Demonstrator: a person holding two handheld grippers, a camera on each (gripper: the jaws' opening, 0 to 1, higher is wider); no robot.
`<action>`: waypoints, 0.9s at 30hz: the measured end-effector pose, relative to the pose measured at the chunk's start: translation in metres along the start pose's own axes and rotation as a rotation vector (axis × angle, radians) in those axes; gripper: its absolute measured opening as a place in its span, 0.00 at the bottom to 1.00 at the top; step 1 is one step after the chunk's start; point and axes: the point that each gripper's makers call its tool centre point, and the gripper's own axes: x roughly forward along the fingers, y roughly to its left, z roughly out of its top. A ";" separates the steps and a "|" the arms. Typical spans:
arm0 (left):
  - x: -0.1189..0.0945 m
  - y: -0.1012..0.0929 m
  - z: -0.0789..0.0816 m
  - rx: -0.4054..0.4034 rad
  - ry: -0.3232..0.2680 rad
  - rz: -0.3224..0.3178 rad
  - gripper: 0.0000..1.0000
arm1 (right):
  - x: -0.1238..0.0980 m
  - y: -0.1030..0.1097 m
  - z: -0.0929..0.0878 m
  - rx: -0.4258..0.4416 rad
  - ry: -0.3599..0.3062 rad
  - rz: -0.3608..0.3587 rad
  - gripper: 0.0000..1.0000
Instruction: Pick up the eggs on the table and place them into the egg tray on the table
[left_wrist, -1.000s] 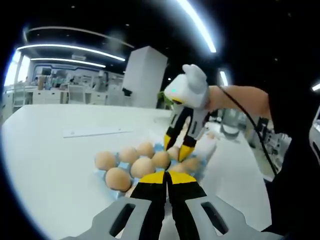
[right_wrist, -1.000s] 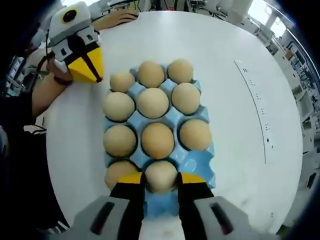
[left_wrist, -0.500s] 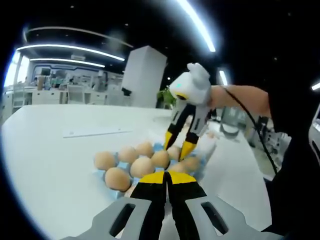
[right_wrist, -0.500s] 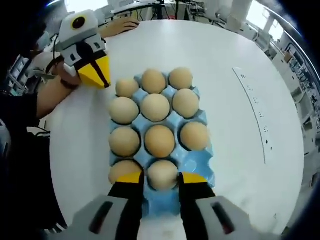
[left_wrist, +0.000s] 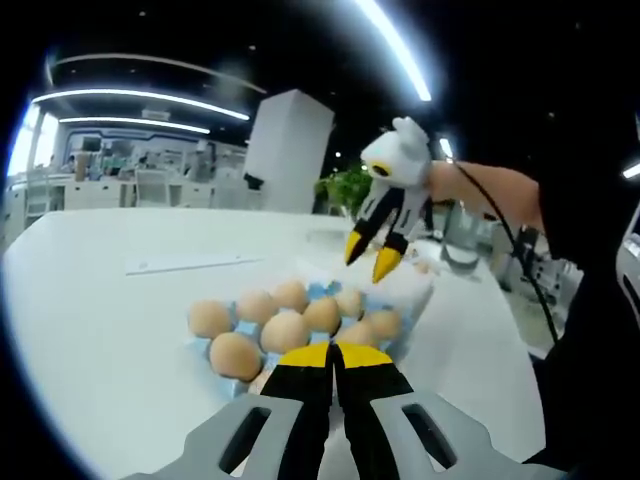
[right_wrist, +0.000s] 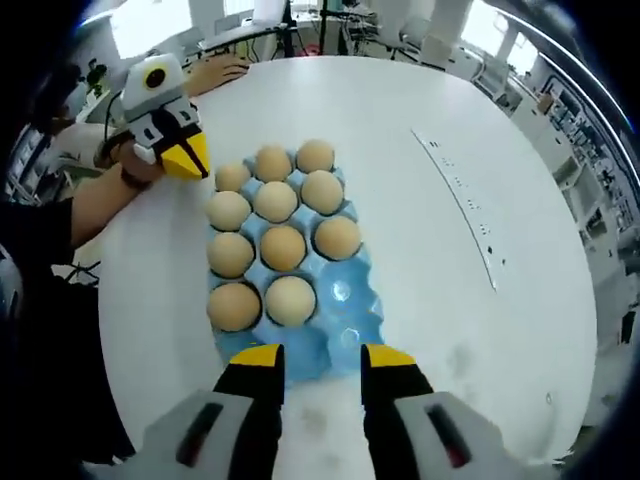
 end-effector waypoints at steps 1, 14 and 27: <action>0.000 0.000 0.000 0.000 0.001 0.000 0.00 | -0.001 -0.002 -0.003 0.006 0.002 -0.001 0.32; 0.003 0.000 -0.006 0.009 0.024 0.008 0.00 | -0.020 -0.029 -0.056 0.077 0.070 -0.017 0.32; 0.003 0.002 -0.007 0.025 0.033 0.027 0.00 | -0.042 -0.080 -0.117 0.203 0.122 -0.070 0.32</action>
